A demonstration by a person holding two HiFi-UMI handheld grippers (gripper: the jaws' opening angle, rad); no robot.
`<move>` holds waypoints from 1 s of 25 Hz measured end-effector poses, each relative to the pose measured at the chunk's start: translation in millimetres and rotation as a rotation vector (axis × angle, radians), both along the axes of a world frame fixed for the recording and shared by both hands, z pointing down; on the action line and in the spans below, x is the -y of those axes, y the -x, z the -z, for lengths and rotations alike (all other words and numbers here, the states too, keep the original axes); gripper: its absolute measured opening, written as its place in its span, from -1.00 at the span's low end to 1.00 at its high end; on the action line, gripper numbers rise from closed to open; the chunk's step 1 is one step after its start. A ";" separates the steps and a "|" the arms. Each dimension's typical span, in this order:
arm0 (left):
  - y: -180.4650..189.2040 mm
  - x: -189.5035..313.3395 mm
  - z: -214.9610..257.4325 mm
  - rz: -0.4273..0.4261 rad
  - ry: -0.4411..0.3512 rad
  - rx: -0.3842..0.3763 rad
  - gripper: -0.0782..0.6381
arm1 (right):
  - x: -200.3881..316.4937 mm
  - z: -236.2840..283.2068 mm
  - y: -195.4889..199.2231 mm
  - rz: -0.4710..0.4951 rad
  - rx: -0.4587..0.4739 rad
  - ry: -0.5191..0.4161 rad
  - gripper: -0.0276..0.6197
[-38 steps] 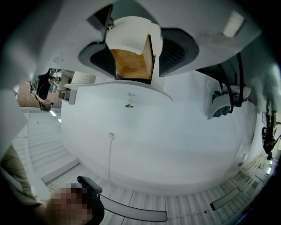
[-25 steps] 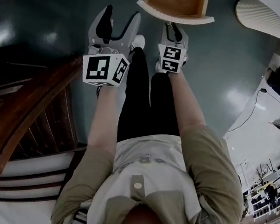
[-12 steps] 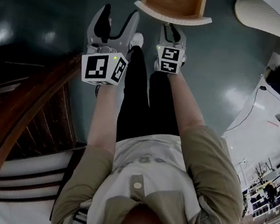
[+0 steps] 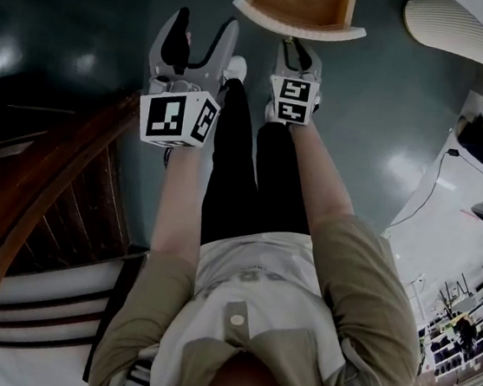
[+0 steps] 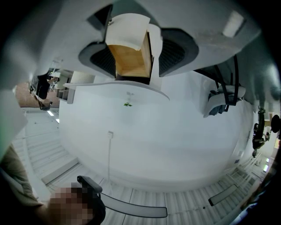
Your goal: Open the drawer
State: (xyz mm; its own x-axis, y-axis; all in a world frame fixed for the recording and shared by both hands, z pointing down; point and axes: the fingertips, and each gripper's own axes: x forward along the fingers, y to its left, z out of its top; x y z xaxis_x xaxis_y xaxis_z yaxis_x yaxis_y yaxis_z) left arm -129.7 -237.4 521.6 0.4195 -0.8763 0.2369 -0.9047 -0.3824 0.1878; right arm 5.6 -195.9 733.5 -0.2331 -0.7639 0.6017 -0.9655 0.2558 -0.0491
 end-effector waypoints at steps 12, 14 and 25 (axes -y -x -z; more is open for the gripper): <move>-9.3 -3.1 1.7 -0.003 -0.005 0.012 0.11 | 0.2 -1.0 -1.7 0.001 -0.005 -0.027 -0.59; -9.8 -5.3 1.1 -0.003 -0.007 0.014 0.11 | -0.3 -1.3 -0.9 -0.002 -0.014 -0.033 -0.58; -9.7 -10.0 11.7 -0.013 -0.021 0.032 0.11 | -9.2 21.2 -6.3 -0.007 0.008 -0.049 -0.38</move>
